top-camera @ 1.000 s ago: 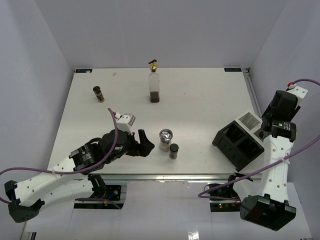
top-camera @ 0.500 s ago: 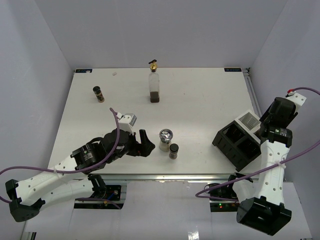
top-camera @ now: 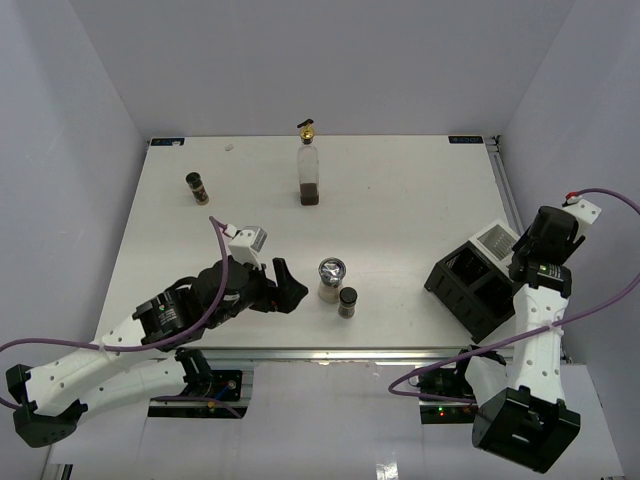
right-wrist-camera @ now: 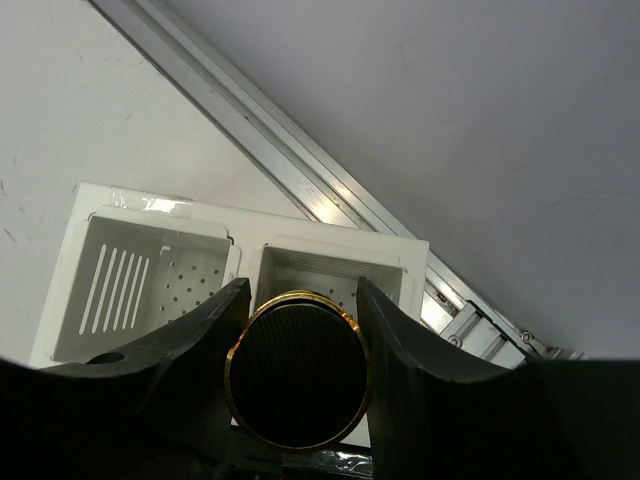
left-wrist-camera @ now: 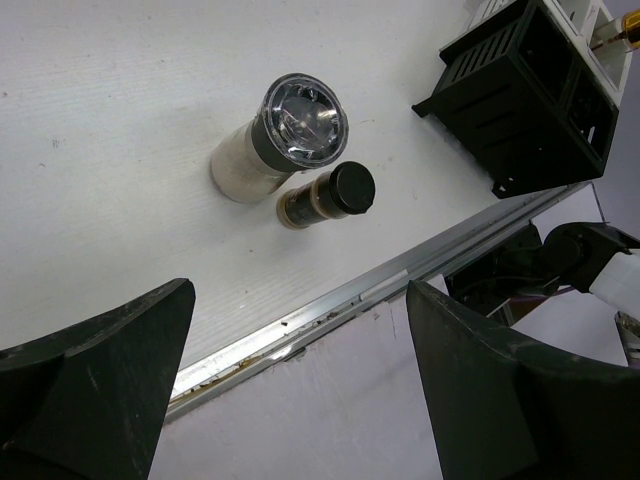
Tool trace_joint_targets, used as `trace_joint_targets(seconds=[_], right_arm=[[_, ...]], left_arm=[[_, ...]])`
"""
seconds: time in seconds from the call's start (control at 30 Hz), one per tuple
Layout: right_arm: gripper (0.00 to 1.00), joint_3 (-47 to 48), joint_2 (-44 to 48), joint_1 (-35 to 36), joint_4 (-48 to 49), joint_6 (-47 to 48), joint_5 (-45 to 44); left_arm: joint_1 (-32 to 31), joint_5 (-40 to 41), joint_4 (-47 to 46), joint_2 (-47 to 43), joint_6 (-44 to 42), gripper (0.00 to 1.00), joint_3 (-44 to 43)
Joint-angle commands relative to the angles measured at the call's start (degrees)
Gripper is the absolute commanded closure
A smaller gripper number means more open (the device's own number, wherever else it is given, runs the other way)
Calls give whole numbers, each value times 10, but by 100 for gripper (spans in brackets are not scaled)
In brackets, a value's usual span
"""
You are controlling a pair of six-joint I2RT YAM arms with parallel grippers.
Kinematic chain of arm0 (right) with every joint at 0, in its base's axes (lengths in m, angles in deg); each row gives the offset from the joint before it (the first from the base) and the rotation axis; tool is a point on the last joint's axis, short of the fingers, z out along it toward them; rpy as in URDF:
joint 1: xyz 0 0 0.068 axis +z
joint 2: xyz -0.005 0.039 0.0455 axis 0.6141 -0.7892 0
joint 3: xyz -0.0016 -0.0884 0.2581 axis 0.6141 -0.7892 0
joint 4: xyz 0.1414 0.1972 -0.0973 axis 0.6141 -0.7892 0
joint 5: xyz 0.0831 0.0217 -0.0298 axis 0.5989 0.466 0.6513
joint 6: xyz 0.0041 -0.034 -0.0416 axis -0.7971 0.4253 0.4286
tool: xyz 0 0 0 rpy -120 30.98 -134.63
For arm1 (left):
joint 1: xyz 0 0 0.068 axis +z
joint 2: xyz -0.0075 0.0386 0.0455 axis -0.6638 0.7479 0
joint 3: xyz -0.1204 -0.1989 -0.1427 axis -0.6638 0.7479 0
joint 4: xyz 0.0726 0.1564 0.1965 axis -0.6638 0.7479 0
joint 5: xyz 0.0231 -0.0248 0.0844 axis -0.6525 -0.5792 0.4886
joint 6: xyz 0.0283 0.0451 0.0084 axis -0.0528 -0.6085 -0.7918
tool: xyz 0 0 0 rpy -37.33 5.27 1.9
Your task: Organize the condiment bottles
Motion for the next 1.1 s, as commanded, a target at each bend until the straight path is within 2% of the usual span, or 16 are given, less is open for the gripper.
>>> trace_joint_targets(seconds=[0.0, 0.07, 0.1, 0.33, 0.5, 0.7, 0.77, 0.83, 0.93, 1.03, 1.07], right_arm=[[47, 2, 15, -3, 67, -9, -17], [33, -1, 15, -3, 70, -7, -17], [31, -1, 14, -3, 69, -6, -19], [28, 8, 6, -3, 57, -10, 0], [22, 67, -10, -3, 22, -2, 43], [8, 199, -51, -2, -40, 7, 145], [4, 234, -74, 5, -26, 6, 245], [5, 268, -99, 30, 4, 4, 341], [6, 327, -149, 132, 22, 36, 358], [7, 387, -193, 226, 30, 64, 342], [7, 406, -209, 250, 34, 71, 346]], left_arm=[[0, 11, 5, -11, 1, 2, -21], [0, 12, 1, -21, 1, 2, -18], [0, 13, -1, -22, 2, 2, -16], [0, 10, 10, -19, -1, 2, -27], [0, 19, 22, -21, -11, 2, -41], [0, 70, 38, 1, -37, 2, -96], [0, 95, 47, 30, -43, 2, -118], [3, 104, 48, 69, -61, 2, -134], [22, 90, 39, 121, -77, 2, -159], [105, 11, -2, 136, -85, 2, -142], [143, -52, -25, 137, -87, 2, -131]])
